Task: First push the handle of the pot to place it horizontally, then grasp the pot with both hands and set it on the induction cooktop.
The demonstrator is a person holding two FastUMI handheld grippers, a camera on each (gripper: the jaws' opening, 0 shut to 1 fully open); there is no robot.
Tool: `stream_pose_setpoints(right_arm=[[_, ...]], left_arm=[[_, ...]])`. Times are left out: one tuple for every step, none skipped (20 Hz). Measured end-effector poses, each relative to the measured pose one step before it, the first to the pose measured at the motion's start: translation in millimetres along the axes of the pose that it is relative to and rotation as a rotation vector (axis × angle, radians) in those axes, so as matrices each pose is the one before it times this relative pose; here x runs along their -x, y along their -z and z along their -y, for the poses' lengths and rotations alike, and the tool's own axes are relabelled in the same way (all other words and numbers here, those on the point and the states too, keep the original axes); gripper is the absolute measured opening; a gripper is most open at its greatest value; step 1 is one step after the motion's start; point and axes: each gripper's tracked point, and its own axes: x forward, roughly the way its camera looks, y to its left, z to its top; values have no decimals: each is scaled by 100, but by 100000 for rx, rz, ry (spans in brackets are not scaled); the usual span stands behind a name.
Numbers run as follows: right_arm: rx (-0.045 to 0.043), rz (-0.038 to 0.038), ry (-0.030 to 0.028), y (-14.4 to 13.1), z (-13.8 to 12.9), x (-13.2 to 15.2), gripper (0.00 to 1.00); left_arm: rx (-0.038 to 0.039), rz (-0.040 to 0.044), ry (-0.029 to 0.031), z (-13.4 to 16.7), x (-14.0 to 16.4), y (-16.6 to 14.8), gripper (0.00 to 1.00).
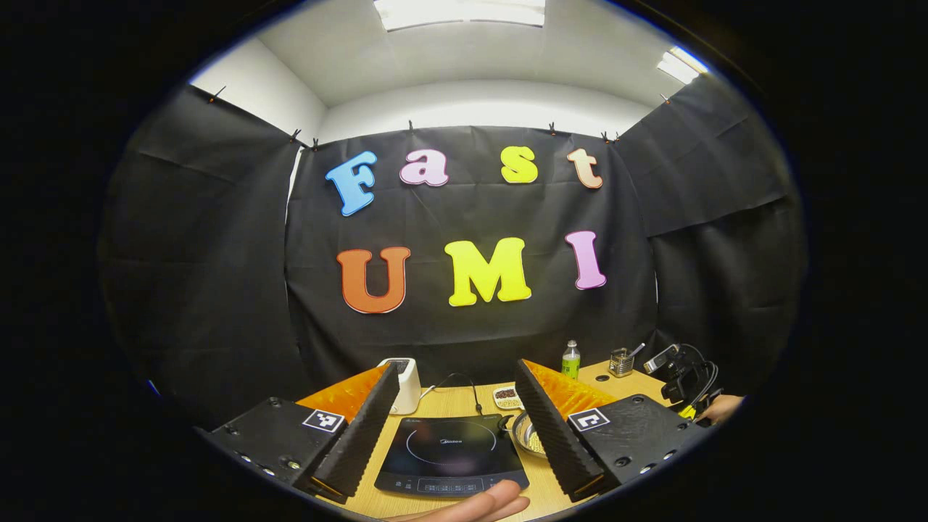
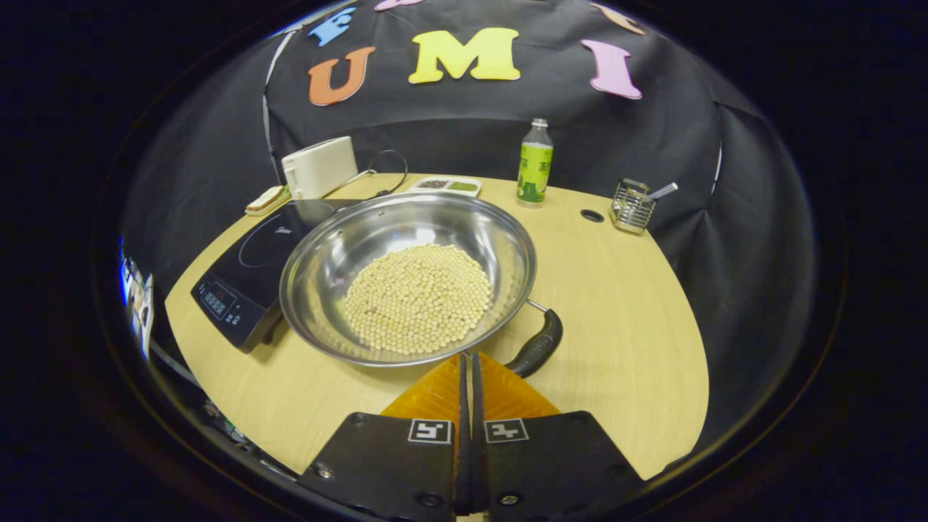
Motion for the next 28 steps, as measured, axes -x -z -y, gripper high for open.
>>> stream_pose_setpoints(right_arm=[[-1286,362,739,-287,510,-163,4],[-841,44,645,-179,479,-141,4],[149,-347,447,-158,393,-189,4],[170,-176,582,-168,336,-127,4],[232,157,803,-249,346,-164,4],[109,603,919,-152,361,-198,4],[-143,730,732,-191,287,-141,4],[-399,518,348,-80,217,-182,4],[-355,365,231,-148,184,-131,0],[66,159,236,-117,221,-200,4],[310,211,247,-153,239,-159,4],[75,199,297,-187,266,-227,4],[-112,446,301,-223,289,-156,4],[-346,428,355,-243,246,-311,4],[-205,497,408,-255,257,-255,4],[-10,140,460,-245,317,-383,4],[298,-8,397,-266,216,-298,4],[307,-133,252,-200,231,-233,4],[34,-49,160,-204,217,-208,4],[-454,-45,23,-232,204,-278,4],[-274,16,-263,-236,160,-206,4],[30,-54,-379,-118,118,-123,4],[-63,-79,-520,-147,72,-72,4],[-641,-161,-595,-63,76,-82,4],[-421,-43,-677,-176,69,-124,4],[-480,-5,-516,-154,140,-101,4],[-160,635,-644,-191,96,-59,1],[-115,772,-569,-329,8,65,4]], left_arm=[[-41,-26,10,18,-64,-33,96],[345,-106,-134,18,-121,39,96],[715,70,204,141,-111,40,96],[855,7,477,264,-76,-16,96],[718,-28,711,336,-191,115,96],[304,-293,547,250,-274,137,96],[-131,-396,401,191,-270,256,96],[-286,-471,421,194,-240,254,96],[-88,-383,426,328,-327,240,96],[124,-382,611,363,-507,201,96],[148,-460,677,394,-378,266,96],[96,-639,552,255,-463,403,96],[99,-577,449,152,-560,313,96],[292,-829,310,244,-554,360,96],[344,-974,391,250,-525,459,96],[275,-932,473,306,-562,320,96],[180,-668,91,86,-651,312,96],[28,-539,-105,41,-463,174,96],[17,-676,-253,7,-569,280,96],[102,-776,-190,100,-603,285,96],[450,-1074,91,79,-641,211,96],[676,-636,207,247,-462,228,96],[528,-506,536,197,-508,143,96],[447,-523,271,162,-501,157,96],[364,-414,-63,11,-490,188,96],[315,-353,-20,168,-623,129,96],[322,-432,-56,36,-648,248,96],[333,-745,-34,202,-597,496,96]])
